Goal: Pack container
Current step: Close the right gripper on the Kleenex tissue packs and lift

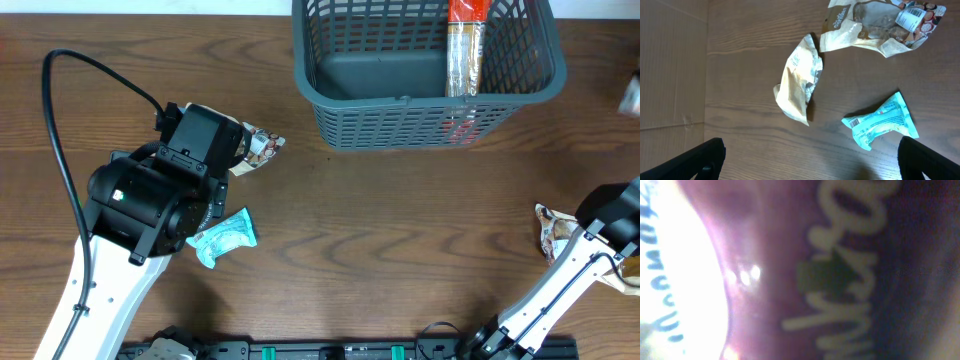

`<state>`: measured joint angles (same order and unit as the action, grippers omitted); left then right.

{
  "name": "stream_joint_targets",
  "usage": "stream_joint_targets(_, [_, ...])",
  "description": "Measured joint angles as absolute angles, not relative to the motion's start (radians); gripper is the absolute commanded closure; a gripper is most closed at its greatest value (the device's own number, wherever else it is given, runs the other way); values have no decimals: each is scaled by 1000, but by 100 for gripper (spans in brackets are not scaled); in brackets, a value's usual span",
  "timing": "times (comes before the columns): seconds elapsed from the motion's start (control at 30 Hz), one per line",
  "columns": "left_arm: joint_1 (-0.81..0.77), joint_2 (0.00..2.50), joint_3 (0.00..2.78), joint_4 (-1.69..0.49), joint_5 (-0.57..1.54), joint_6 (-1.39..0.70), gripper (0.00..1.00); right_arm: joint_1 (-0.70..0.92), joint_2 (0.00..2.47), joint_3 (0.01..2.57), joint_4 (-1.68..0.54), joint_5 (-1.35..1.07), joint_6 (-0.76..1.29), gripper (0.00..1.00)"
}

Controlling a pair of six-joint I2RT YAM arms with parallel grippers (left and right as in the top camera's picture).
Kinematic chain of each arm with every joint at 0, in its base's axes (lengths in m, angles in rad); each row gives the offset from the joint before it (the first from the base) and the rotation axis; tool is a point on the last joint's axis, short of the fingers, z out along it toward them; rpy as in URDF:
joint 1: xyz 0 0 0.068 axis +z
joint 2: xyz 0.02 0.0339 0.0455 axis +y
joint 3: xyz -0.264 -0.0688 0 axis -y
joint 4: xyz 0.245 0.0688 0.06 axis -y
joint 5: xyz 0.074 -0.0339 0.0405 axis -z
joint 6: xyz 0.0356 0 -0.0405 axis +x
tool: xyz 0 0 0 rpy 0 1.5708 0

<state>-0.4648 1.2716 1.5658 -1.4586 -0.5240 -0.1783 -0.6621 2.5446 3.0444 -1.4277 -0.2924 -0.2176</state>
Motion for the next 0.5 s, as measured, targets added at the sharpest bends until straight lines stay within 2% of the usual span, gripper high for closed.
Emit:
stream_joint_targets(0.2, [-465,1272,1566,-1459,-524,-178,2,-628,2353,3102,-1380,-504,-159,99])
stream_joint_targets(0.5, [-465,1272,1566,-1459,-524,-178,1,-461,2148,3127,-1418,-599,-141,98])
